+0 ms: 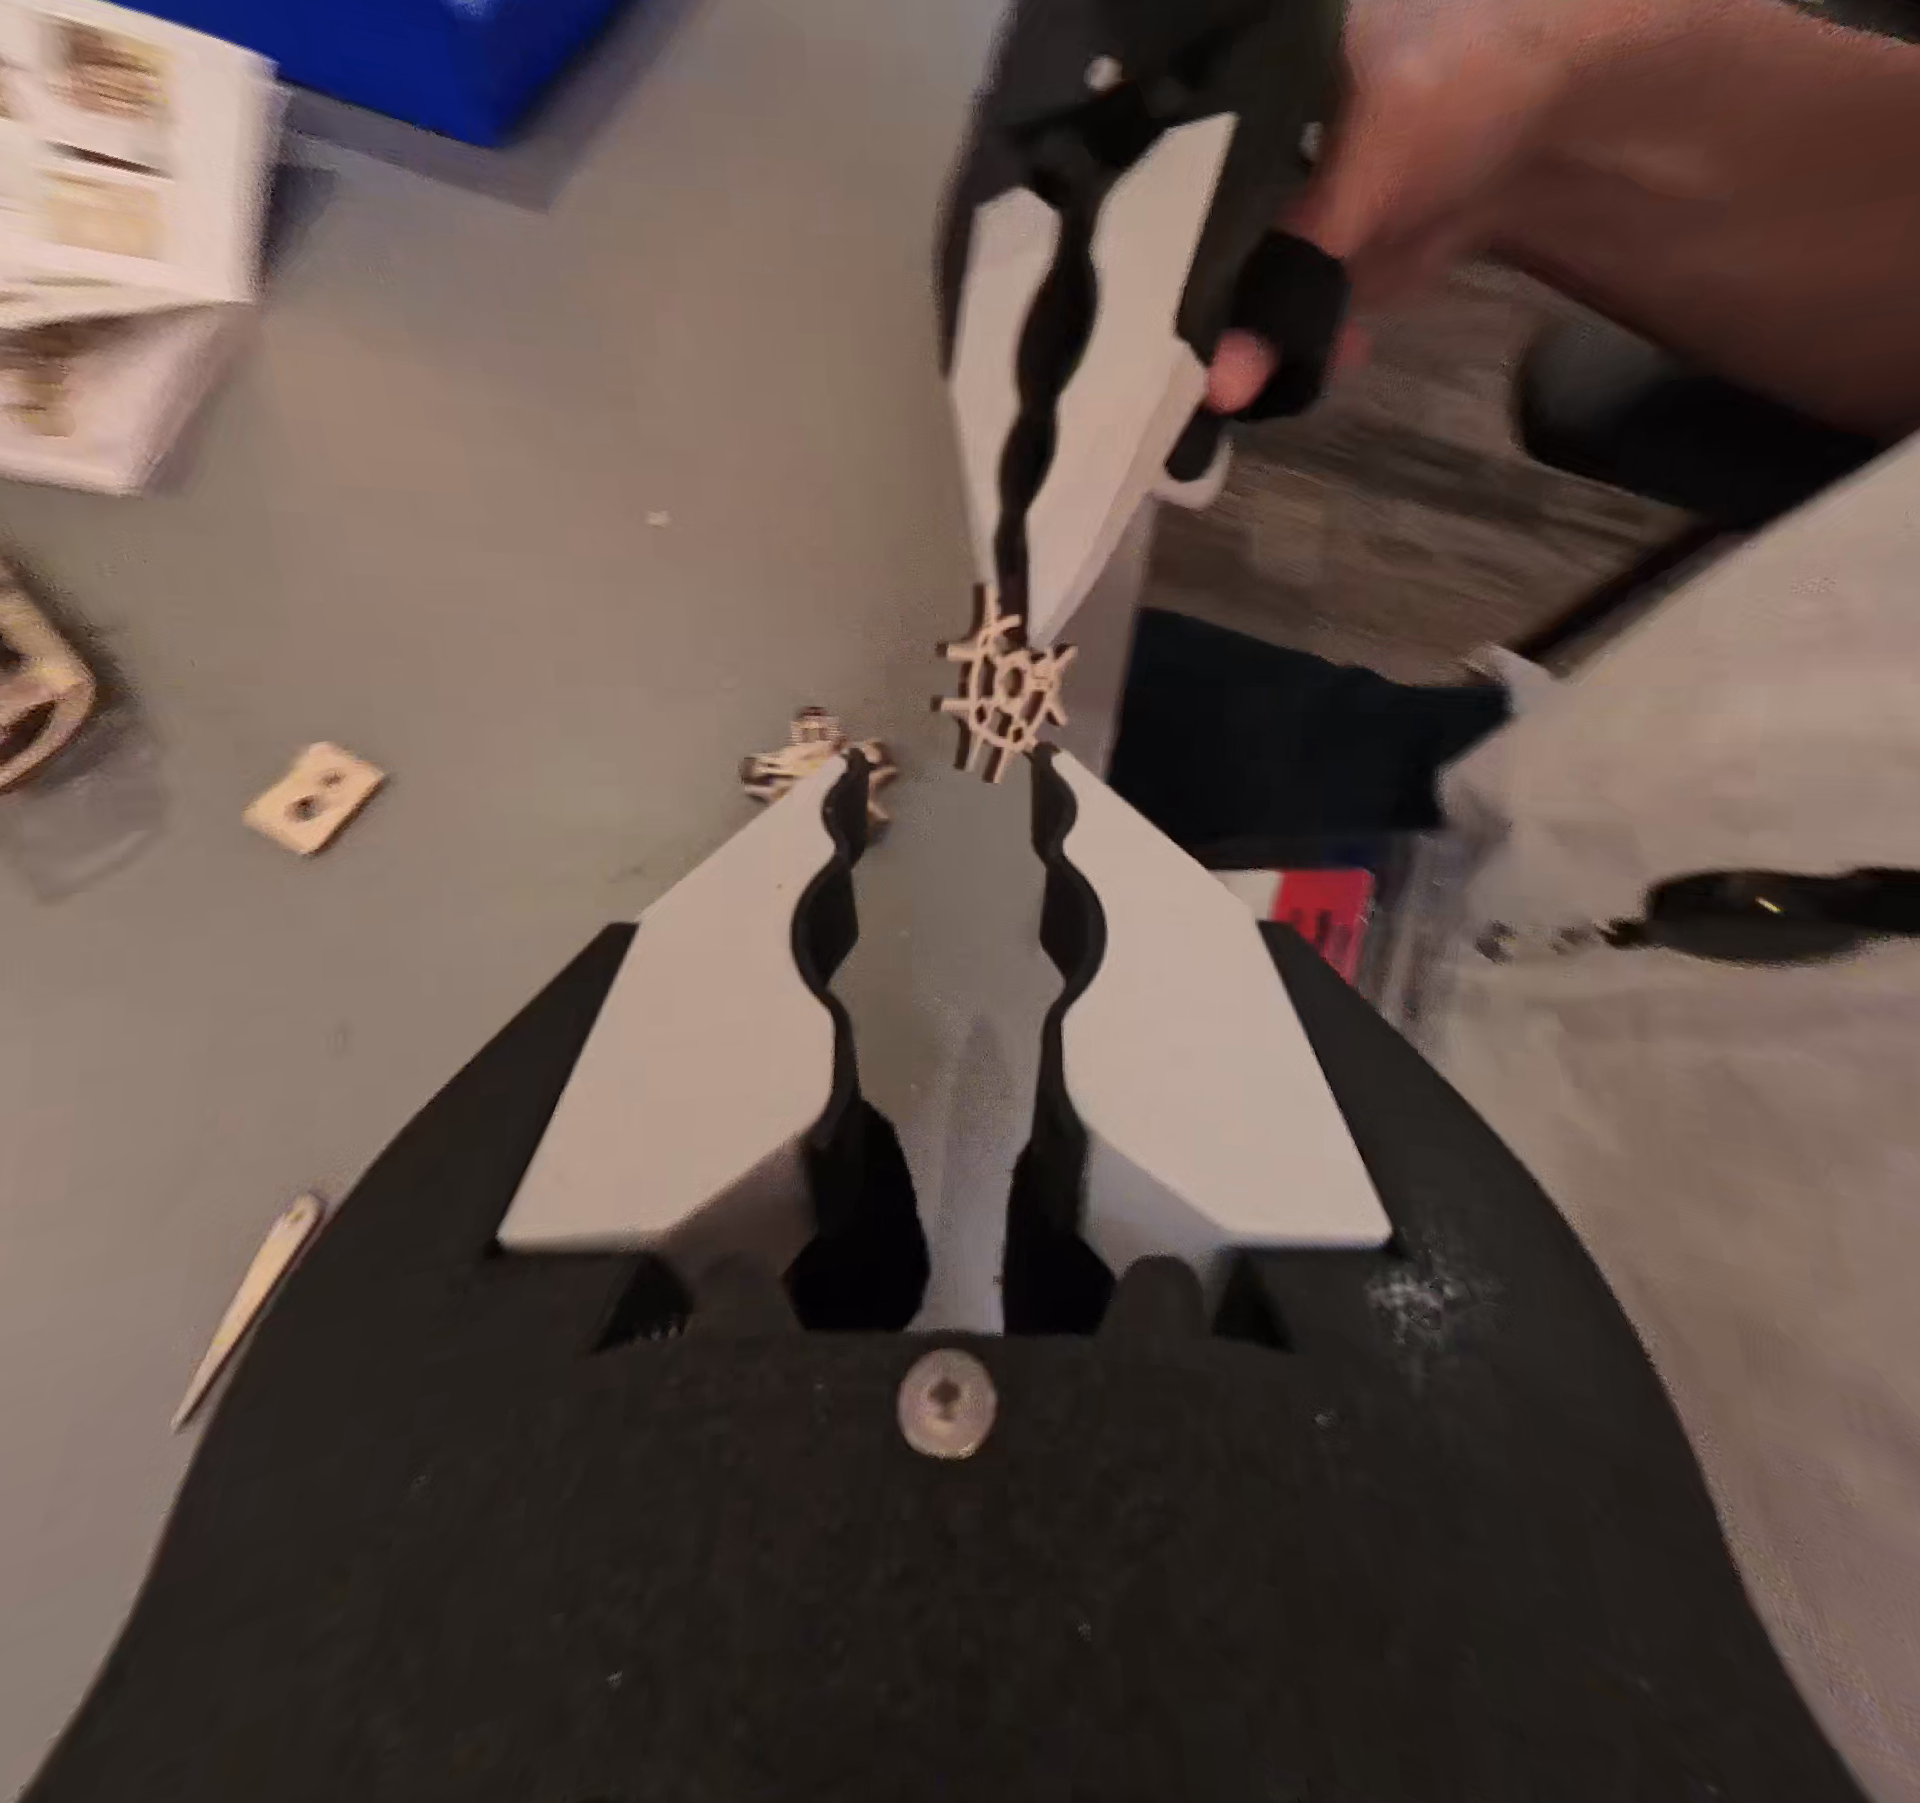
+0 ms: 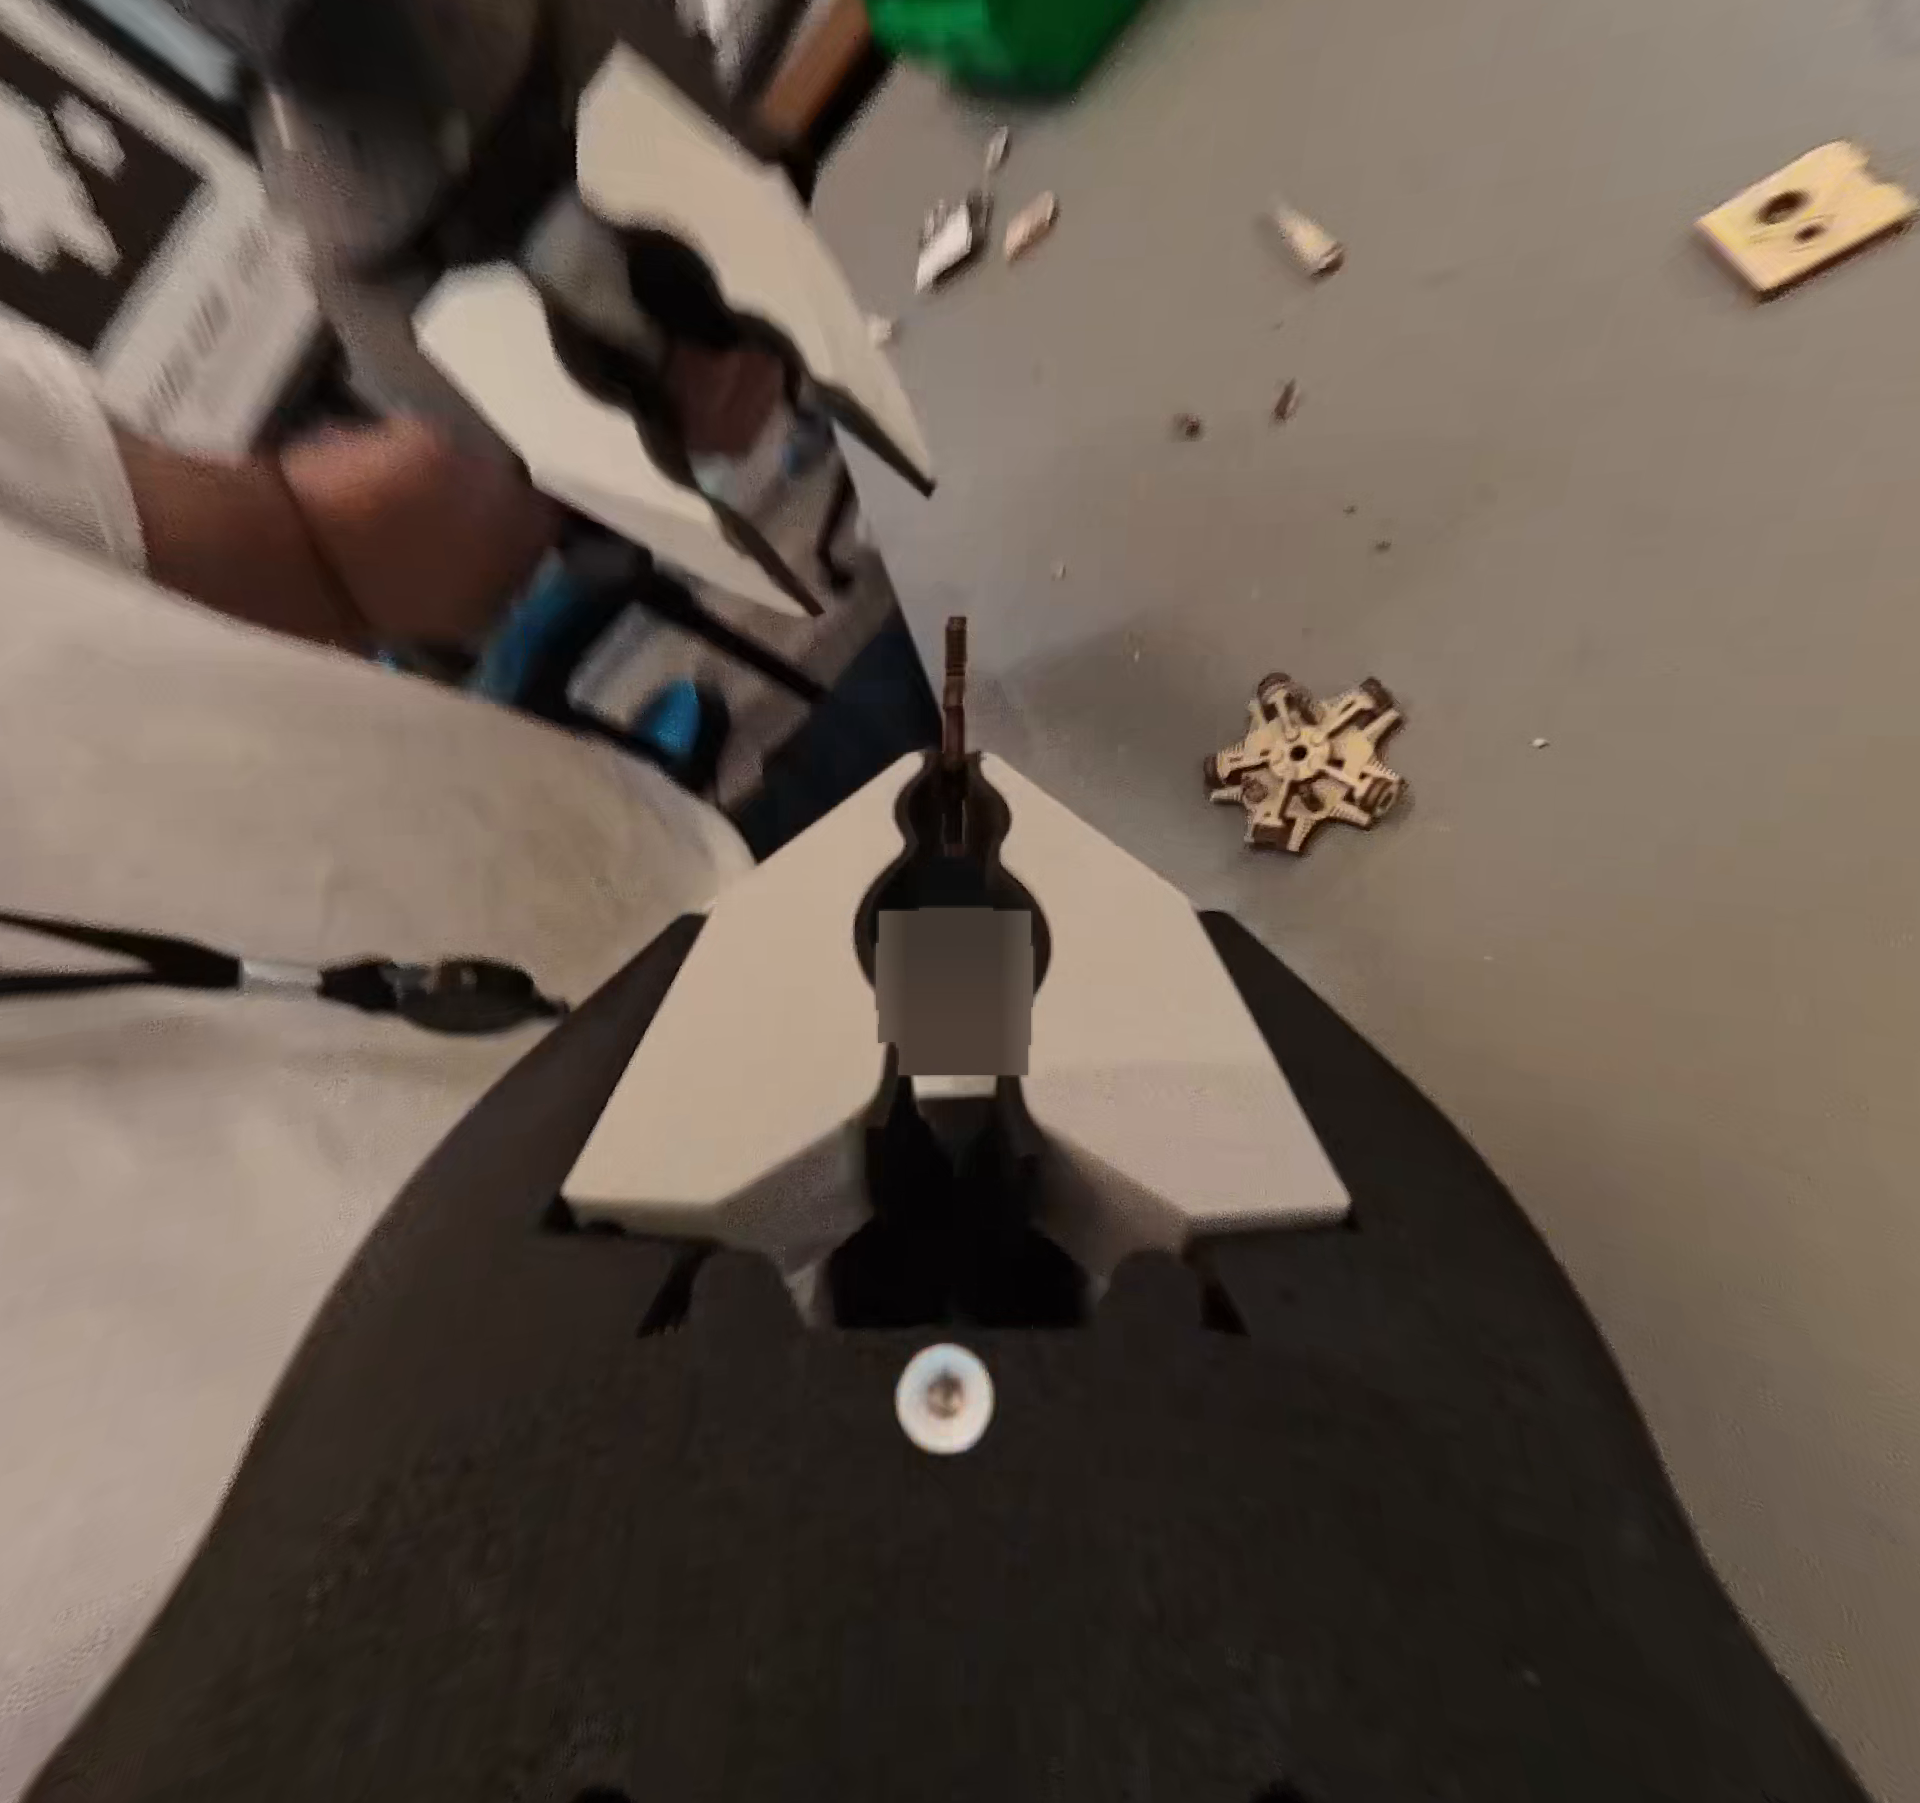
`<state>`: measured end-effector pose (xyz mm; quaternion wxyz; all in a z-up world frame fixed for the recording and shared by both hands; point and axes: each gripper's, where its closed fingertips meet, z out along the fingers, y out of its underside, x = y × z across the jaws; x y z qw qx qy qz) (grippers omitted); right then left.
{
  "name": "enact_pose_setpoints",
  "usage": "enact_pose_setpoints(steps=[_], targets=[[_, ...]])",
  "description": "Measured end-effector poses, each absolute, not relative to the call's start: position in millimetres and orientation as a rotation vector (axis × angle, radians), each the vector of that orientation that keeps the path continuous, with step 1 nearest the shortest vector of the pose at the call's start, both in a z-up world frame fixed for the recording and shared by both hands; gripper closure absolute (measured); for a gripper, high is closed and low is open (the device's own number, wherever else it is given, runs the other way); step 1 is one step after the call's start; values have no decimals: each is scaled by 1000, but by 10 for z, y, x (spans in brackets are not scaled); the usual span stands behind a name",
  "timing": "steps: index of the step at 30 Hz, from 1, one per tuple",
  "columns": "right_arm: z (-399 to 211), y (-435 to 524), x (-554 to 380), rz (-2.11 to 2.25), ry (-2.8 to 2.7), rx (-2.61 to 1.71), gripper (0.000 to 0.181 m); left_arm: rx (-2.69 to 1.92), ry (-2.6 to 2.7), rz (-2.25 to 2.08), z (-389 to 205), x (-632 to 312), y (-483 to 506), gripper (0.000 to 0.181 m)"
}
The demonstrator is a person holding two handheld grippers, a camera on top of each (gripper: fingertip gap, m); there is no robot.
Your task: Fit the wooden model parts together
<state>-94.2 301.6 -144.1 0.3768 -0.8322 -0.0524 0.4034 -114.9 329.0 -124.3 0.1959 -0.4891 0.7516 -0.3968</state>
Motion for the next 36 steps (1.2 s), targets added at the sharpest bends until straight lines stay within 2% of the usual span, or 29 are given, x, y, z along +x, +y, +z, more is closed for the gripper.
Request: enact_pose_setpoints(steps=[4, 9, 13, 18, 22, 26, 30, 36], targets=[[-1516, 2958, -1033, 938, -423, -2281, 179, -1287, 2456, -1223, -1296, -1217, 3089, 153], [-1446, 2998, -1128, 952, -555, -2320, 179, -1212, 2650, -1079, -1434, -1138, 3121, 157], [-1398, 3030, -1095, 917, -567, -2320, 177, -1134, 2676, -1105, -1446, -1173, 3049, 181], [-1257, 3098, -959, 928, -440, -2212, 167, -1374, 2376, -1478, -1297, -1074, 3016, 181], [-1172, 3146, -699, 878, -206, -2051, 167, -1751, 1772, -1902, -1129, -928, 3228, 181], [-1049, 3160, -733, 1056, 41, -1820, 167, -1869, 1281, -2148, -1022, -892, 3358, 181], [-1009, 3197, -813, 1121, 124, -1714, 162, -1835, 1151, -2230, -913, -904, 3265, 181], [-883, 3186, -869, 1165, 80, -1647, 179, -1773, 1165, -2218, -848, -919, 3187, 181]])
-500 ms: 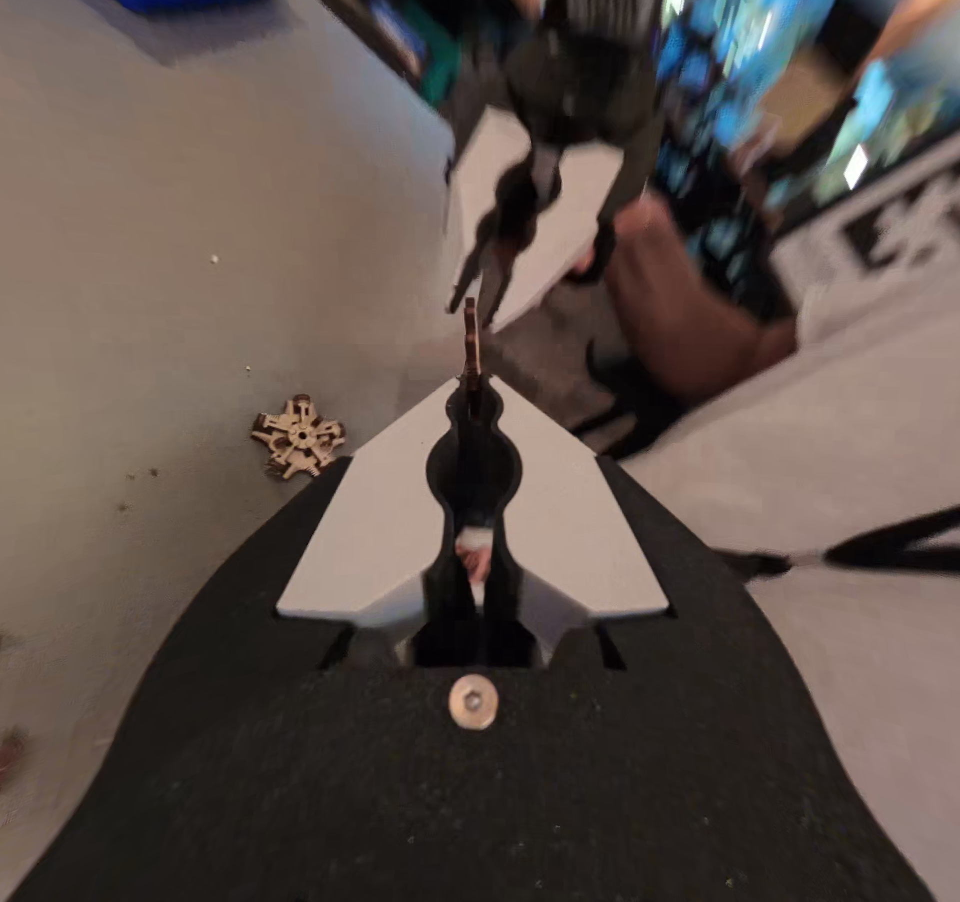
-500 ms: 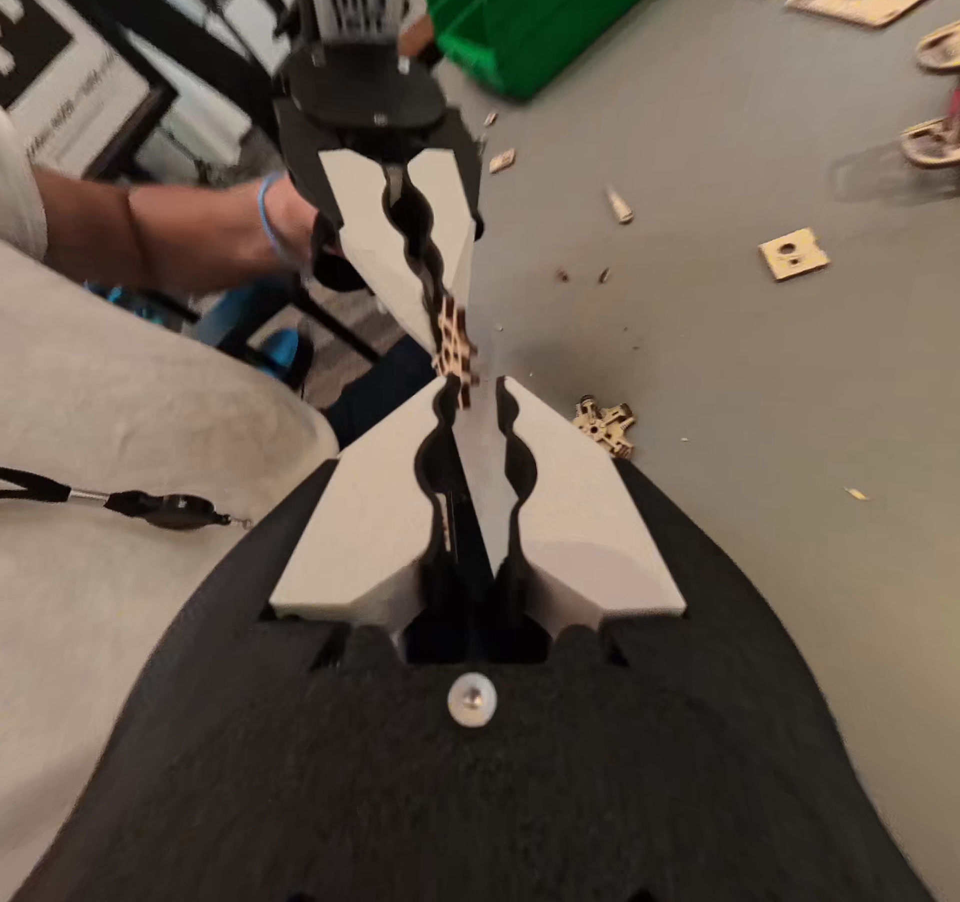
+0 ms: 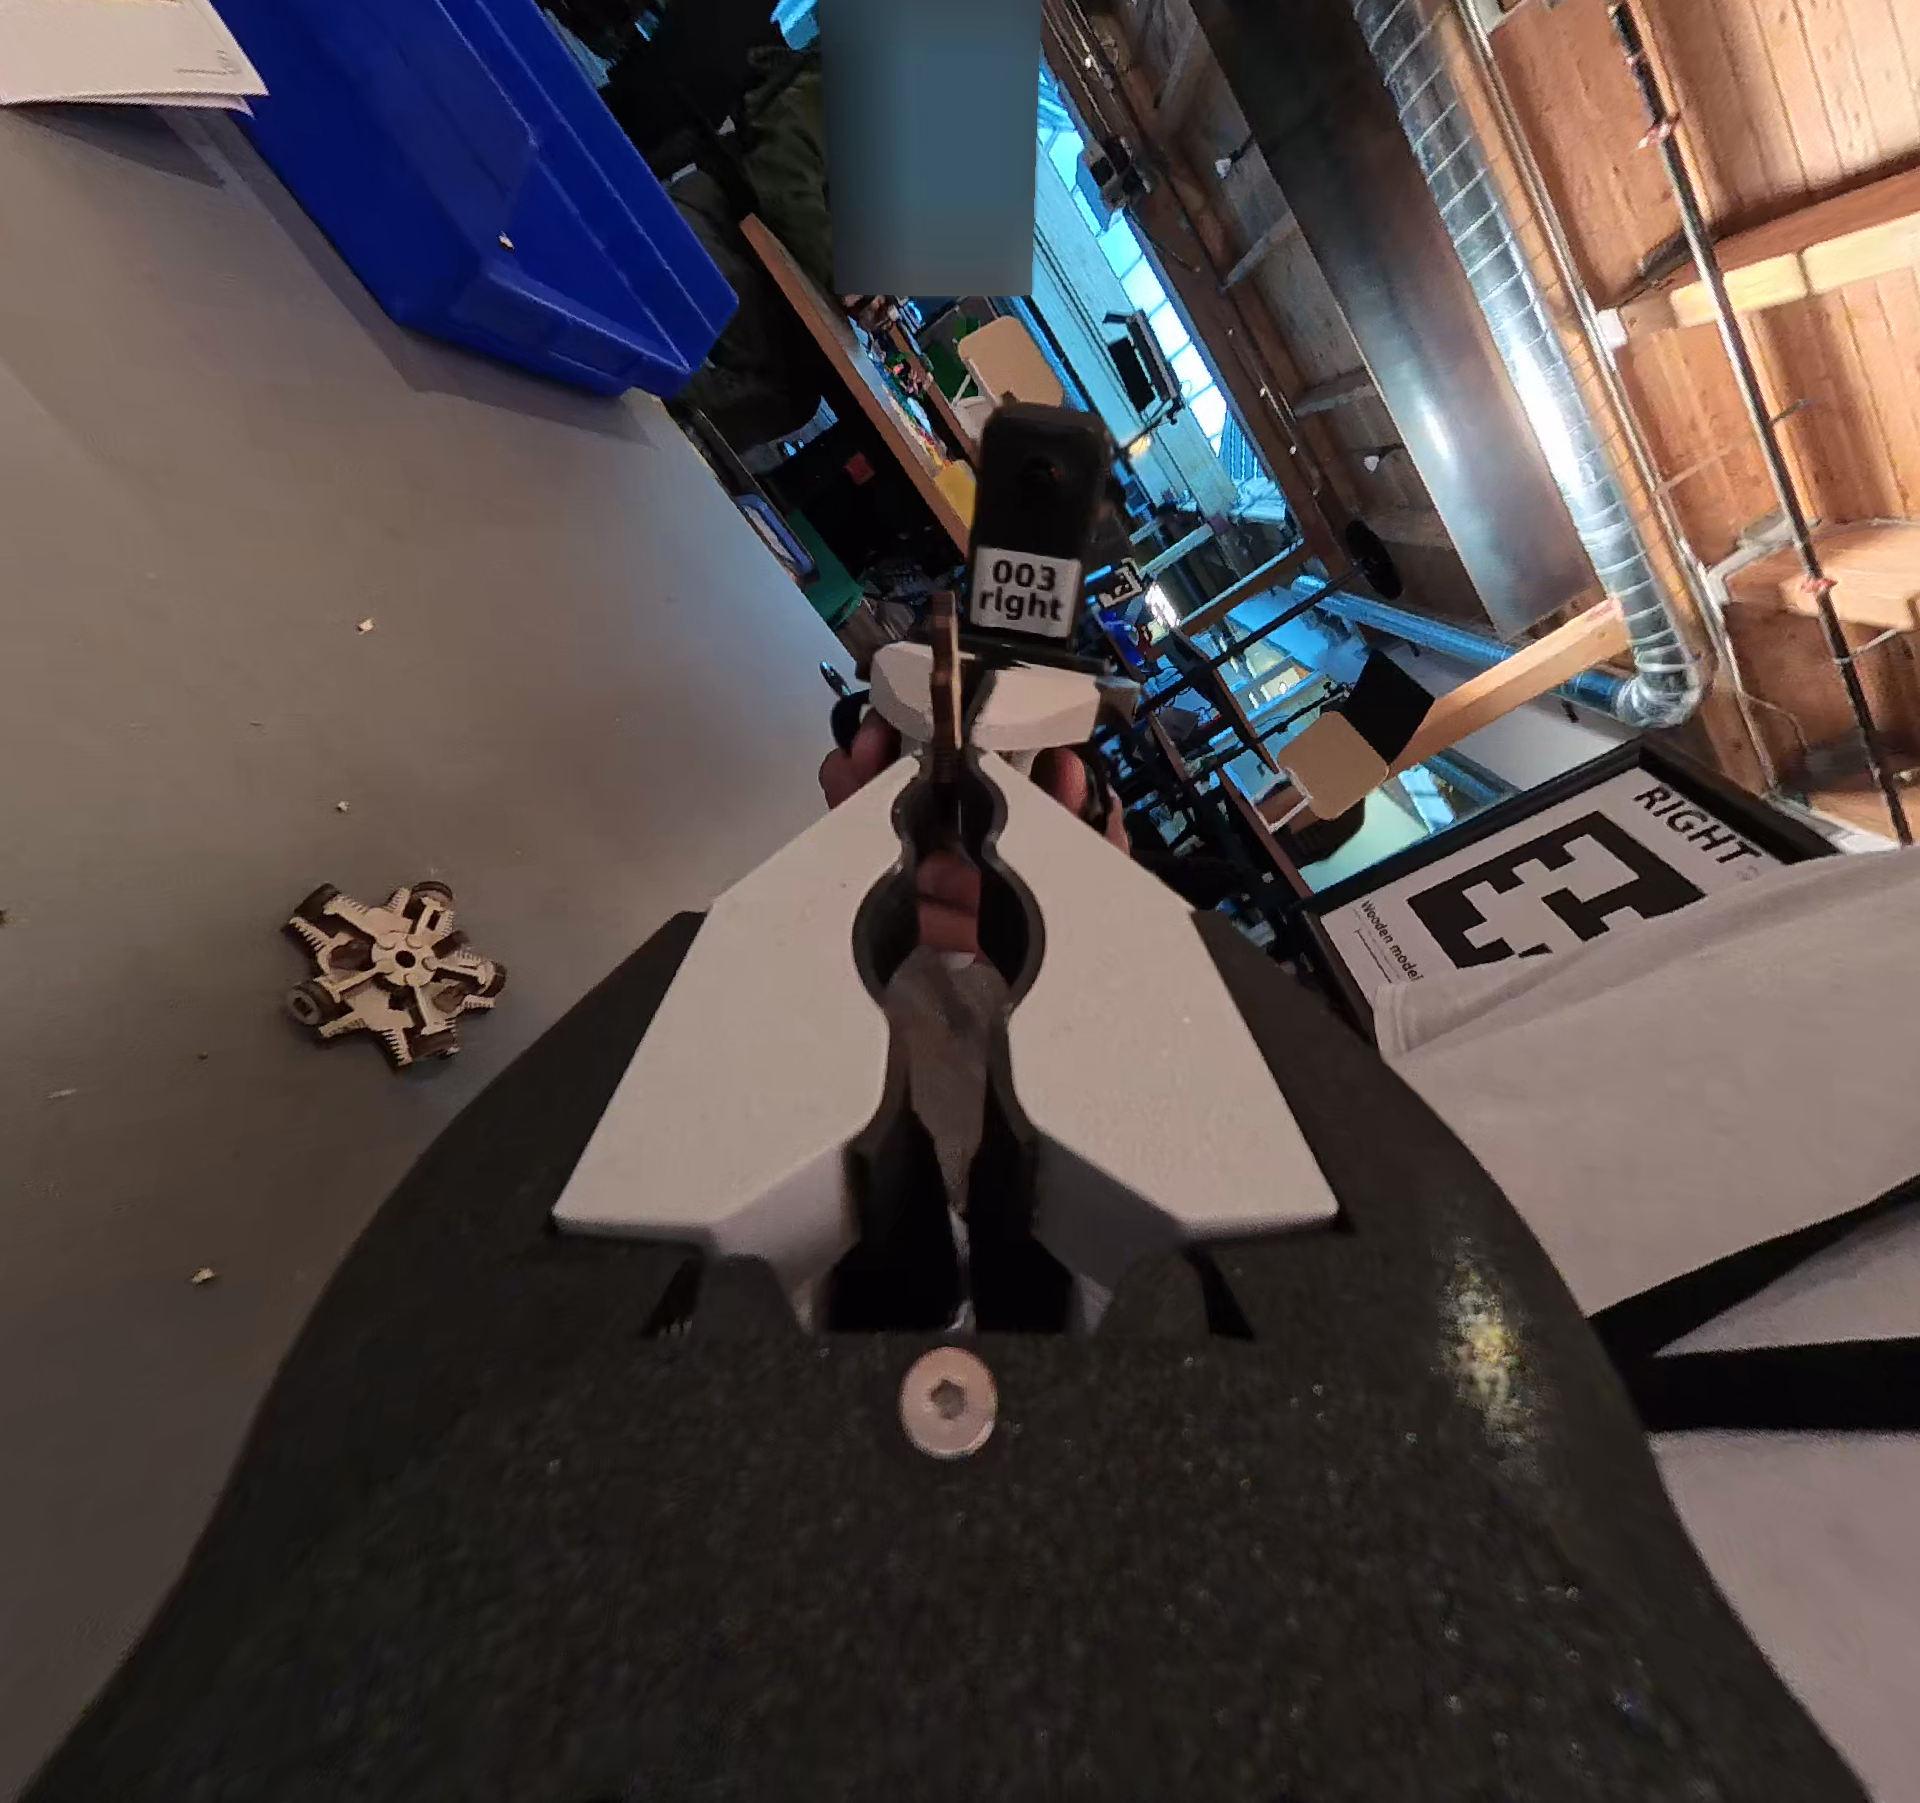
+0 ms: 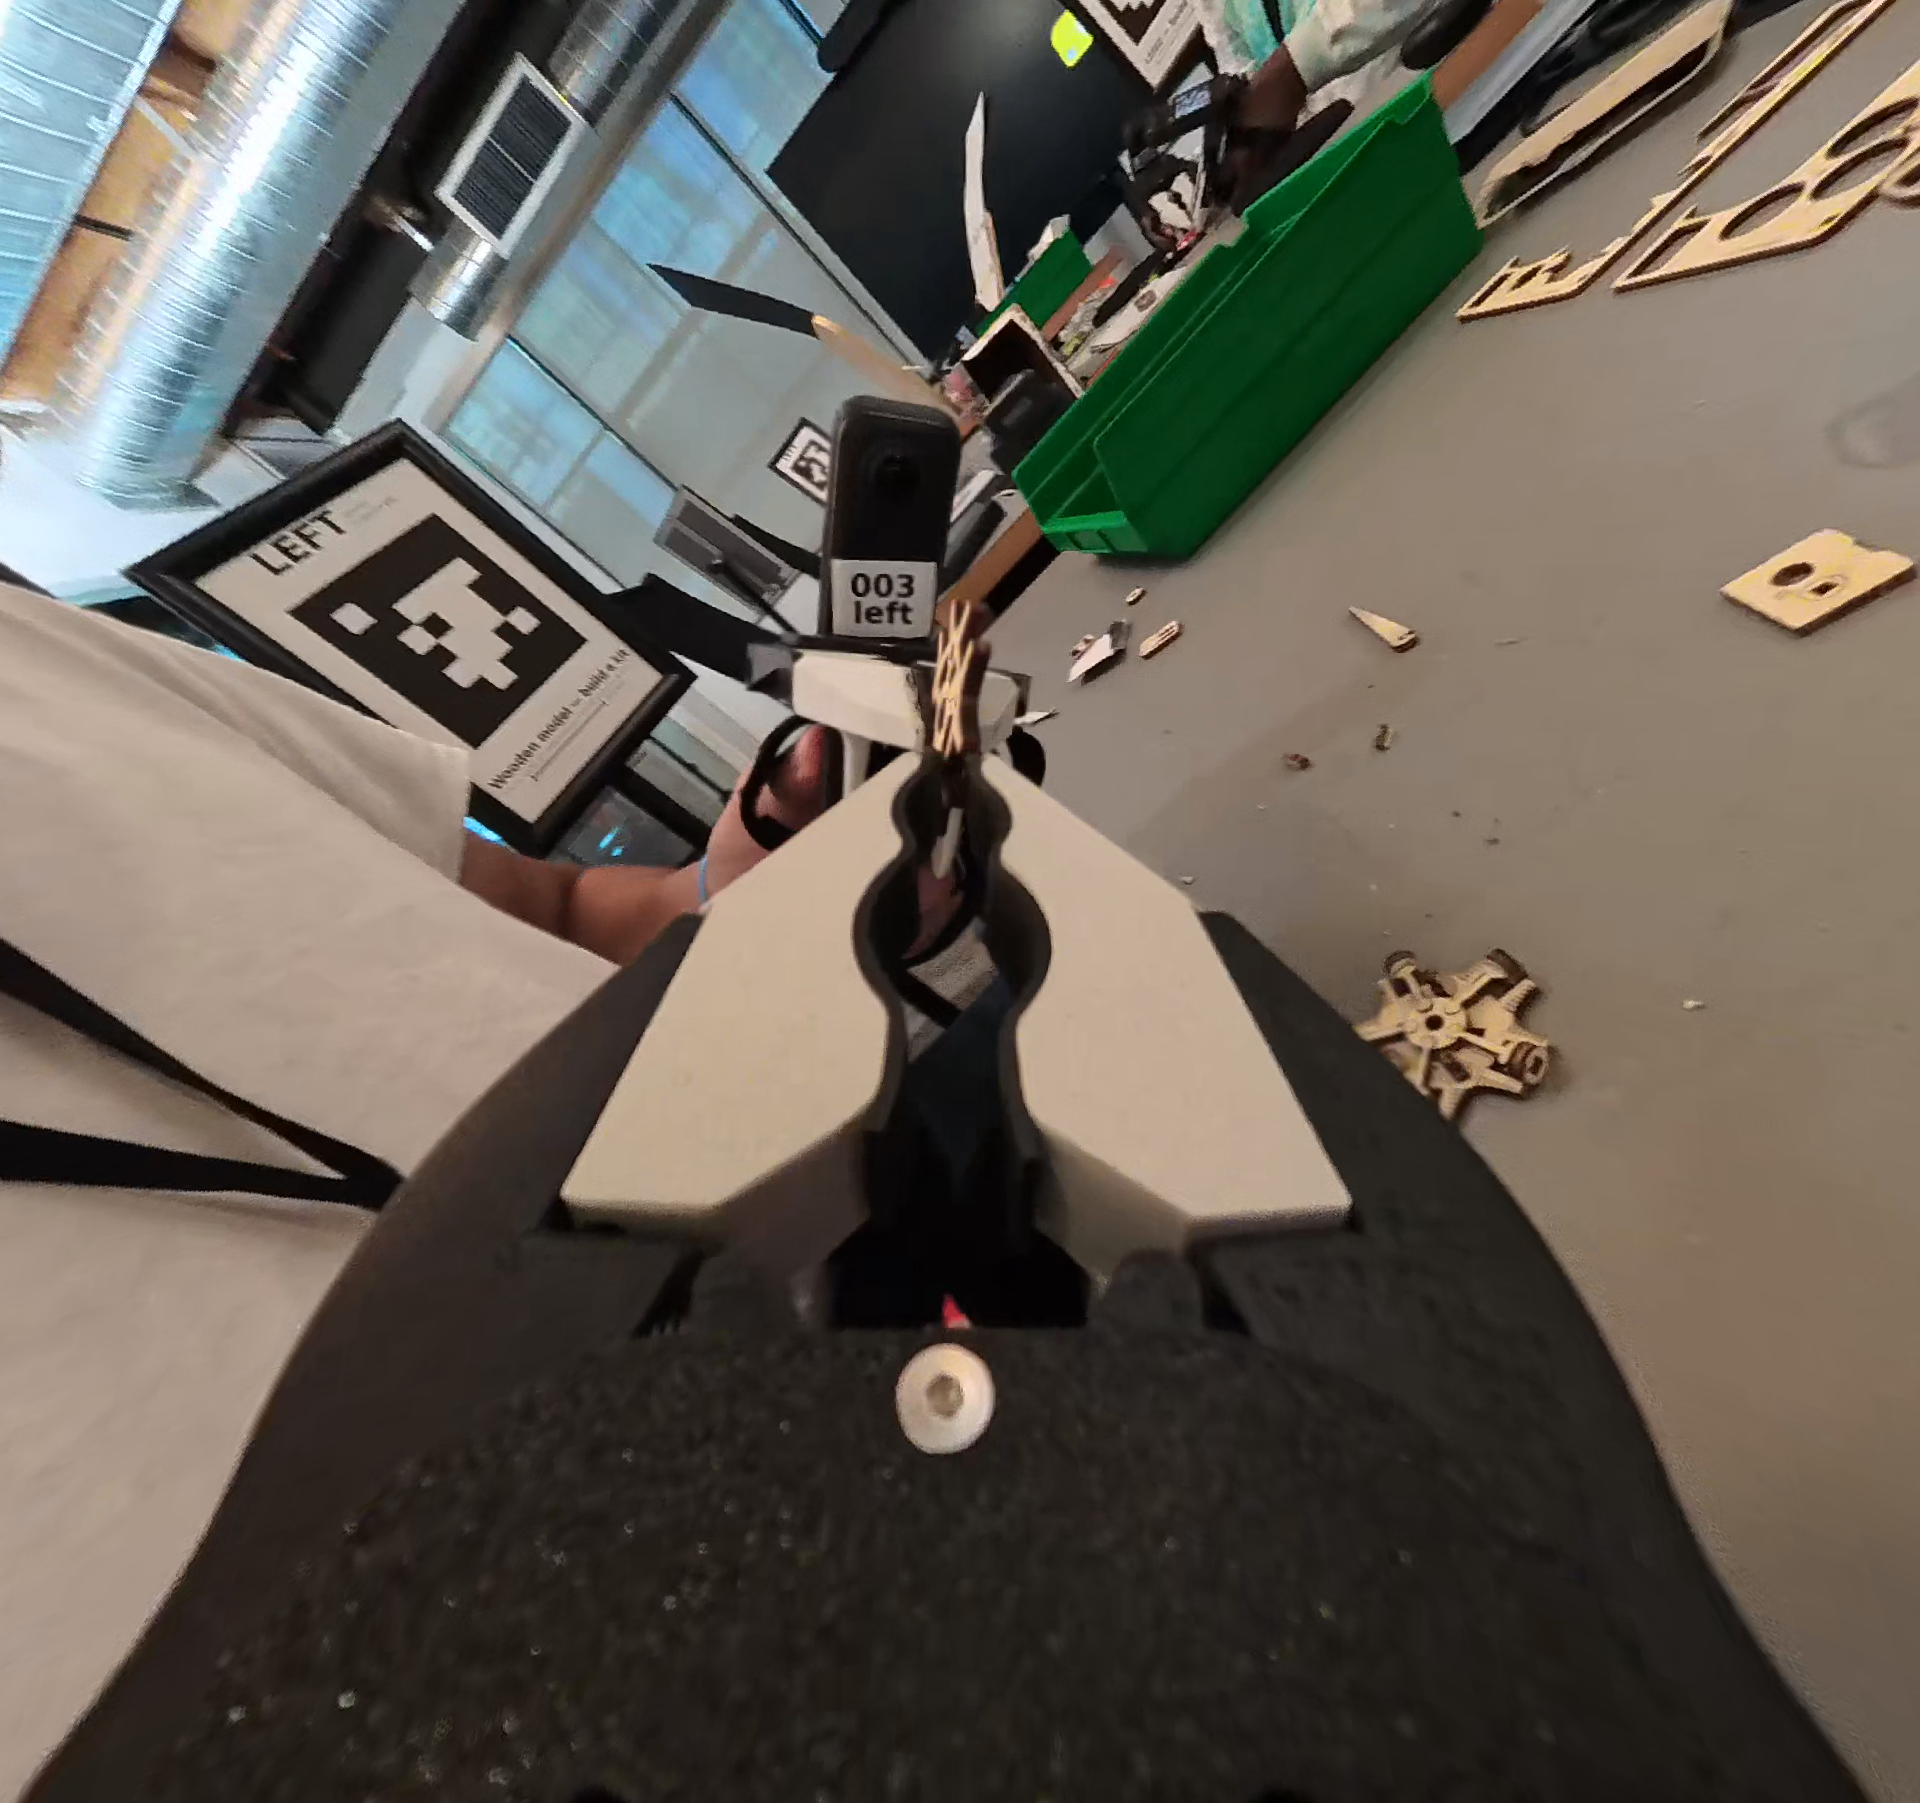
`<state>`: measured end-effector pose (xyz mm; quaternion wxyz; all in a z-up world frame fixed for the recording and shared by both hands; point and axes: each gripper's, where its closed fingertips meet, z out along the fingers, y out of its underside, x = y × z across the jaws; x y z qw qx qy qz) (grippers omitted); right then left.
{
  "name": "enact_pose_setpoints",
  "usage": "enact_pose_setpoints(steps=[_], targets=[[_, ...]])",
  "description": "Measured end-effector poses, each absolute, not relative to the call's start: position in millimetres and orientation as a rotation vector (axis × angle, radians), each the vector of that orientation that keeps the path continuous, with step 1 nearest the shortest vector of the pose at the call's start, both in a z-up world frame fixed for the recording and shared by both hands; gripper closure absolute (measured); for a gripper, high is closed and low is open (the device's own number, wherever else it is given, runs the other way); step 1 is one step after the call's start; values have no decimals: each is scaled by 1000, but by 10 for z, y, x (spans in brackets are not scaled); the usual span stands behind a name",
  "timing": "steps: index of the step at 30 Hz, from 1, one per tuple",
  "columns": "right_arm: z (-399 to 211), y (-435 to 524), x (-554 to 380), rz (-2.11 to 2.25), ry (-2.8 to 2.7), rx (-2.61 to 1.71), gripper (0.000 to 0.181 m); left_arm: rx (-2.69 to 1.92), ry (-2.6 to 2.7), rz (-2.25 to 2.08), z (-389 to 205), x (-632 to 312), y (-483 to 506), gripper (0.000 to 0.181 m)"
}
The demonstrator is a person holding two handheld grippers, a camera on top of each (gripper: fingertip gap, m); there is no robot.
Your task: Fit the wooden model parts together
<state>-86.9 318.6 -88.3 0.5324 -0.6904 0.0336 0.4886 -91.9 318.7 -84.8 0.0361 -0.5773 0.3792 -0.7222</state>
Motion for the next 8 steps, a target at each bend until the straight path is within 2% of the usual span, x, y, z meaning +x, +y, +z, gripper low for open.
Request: enact_pose_setpoints(steps=[3, 4, 6, 8], targets=[[-962, 3143, -900, 1246, 85, -1692, 180, -1739, 1334, -2109, -958, -962, 3157, 176], [-1002, 3142, -882, 1245, 95, -1711, 179, -1725, 1426, -2010, -1036, -985, 3179, 168], [-1131, 3141, -817, 1254, 135, -1783, 179, -1658, 1605, -1690, -1202, -1030, 3321, 154], [-1325, 3131, -741, 1264, 177, -1891, 179, -1484, 1783, -1333, -1294, -1078, 3442, 153]])
